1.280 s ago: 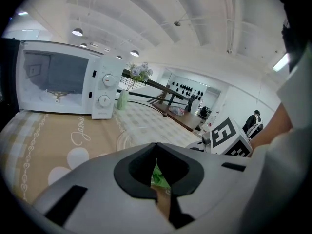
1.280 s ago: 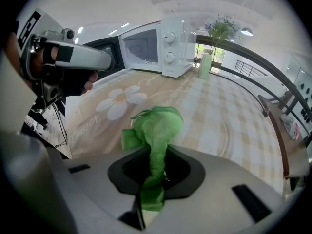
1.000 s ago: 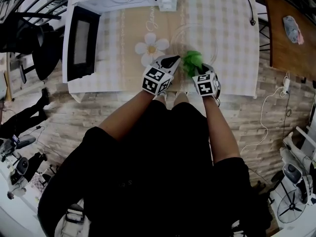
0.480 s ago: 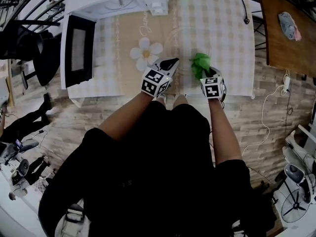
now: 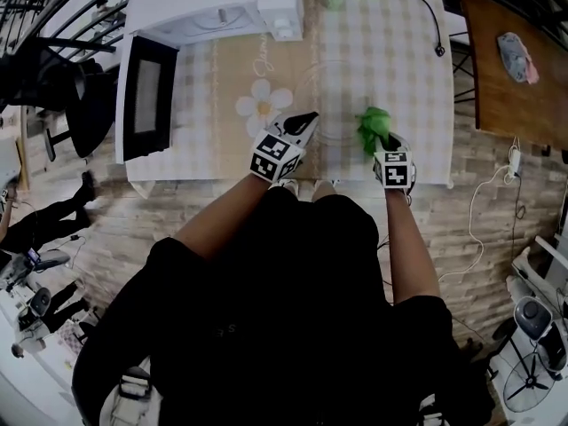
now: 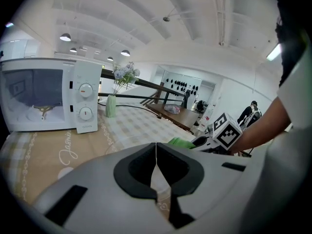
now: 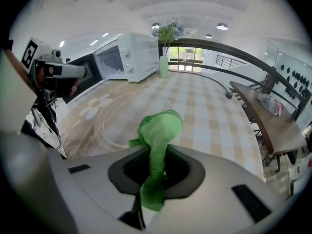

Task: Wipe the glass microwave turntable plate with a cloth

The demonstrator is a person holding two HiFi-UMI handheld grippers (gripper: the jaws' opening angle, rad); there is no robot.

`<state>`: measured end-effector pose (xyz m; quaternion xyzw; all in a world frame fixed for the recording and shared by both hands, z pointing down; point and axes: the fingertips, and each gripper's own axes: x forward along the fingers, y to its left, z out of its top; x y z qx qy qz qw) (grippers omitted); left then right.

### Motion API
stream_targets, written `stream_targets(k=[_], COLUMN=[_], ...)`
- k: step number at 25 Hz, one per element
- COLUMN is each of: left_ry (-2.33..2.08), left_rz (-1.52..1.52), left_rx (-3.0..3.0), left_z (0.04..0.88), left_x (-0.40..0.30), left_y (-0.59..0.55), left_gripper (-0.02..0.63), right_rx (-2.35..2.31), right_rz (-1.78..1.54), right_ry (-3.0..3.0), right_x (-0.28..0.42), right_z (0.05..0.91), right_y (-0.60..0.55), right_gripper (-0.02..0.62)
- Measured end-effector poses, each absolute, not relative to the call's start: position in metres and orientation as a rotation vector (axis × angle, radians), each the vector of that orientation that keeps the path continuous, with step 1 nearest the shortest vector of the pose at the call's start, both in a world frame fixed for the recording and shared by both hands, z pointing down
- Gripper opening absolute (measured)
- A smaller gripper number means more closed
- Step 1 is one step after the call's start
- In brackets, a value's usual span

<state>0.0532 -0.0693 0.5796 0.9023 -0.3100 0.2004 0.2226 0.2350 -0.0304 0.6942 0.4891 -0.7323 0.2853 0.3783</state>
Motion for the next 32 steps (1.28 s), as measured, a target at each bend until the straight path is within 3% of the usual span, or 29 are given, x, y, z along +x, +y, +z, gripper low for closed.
stream_targets(k=[11,32], left_ry=[-0.918,-0.939], left_rz=[0.491,-0.049], left_rx=[2.694,2.955], left_z=[0.500,0.286], left_x=[0.042,0.053], left_y=[-0.081,-0.079], left_gripper=[0.021,0.021], right_rx=[1.323,1.342], right_rz=[0.604,-0.005], right_ry=[-2.340,-2.818], right_x=[0.192,0.140], right_z=[0.547,0.295], right_y=[-0.072,-0.076], right_gripper=[0.063,0.063])
